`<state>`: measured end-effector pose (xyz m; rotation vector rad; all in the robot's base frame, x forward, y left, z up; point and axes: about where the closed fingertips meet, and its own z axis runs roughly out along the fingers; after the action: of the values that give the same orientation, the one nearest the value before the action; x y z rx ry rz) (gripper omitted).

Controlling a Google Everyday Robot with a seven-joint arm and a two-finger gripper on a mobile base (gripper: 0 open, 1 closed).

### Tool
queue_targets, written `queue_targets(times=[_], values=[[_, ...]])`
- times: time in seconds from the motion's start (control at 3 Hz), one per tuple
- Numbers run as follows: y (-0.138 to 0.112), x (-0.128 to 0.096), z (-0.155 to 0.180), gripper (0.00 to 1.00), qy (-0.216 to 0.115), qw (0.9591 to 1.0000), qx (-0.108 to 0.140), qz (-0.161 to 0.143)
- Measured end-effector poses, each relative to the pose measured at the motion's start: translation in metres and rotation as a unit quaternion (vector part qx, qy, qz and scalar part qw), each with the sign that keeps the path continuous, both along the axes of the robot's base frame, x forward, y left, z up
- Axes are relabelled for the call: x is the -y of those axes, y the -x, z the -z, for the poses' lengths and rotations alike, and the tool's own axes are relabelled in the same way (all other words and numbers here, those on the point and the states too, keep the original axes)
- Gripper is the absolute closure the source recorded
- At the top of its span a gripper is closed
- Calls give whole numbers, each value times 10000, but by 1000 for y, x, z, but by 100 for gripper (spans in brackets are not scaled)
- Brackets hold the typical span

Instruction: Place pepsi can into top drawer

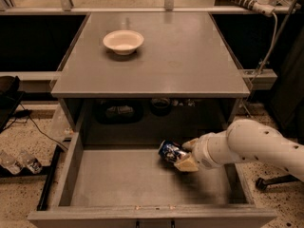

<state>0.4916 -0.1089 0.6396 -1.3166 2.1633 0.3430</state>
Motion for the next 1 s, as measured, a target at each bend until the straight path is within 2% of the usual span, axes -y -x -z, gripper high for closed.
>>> queue_targets(times=[1.0], values=[[0, 0, 0, 11, 0, 10000, 0, -1]])
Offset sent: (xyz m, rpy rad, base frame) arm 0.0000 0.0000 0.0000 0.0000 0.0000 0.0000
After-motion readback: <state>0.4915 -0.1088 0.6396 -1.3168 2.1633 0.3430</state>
